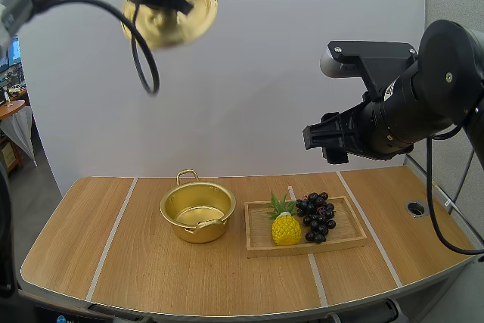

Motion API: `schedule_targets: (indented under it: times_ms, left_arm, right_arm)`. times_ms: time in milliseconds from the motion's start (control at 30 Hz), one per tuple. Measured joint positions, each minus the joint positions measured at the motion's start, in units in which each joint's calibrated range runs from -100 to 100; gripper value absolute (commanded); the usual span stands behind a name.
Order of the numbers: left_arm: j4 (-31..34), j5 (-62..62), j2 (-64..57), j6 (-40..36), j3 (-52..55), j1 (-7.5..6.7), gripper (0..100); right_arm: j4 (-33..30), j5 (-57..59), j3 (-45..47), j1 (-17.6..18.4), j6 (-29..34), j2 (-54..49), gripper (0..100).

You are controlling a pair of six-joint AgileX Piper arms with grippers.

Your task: Open the pot, put the grape inside, and close it

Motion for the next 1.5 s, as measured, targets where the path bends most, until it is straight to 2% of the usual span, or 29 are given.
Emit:
schedule_targets:
  times_ms: [167,400,733,933,1500]
  left_arm:
    - [7.4,-7.5,0.0,-3.9,-13.6,0.0,0]
    - [9.8,-14.5,0.0,-4.1,-21.7,0.0,0]
    - [10.1,-20.7,-0.1,-4.2,-25.5,0.0,0]
    - [10.1,-20.7,-0.1,-4.2,-25.5,0.0,0]
    - [10.1,-20.8,-0.1,-4.2,-25.5,0.0,0]
  right_arm:
    - [0.0,0.0,0.0,0.0,0.0,0.0,100]
    - [0.0,0.0,0.0,0.0,0.0,0.0,100]
    - [0.0,0.0,0.0,0.0,0.0,0.0,100]
    - [0.0,-6.0,0.0,0.0,2.3,1.1,100]
    - [0.1,-15.8,0.0,0.0,3.9,28.9,100]
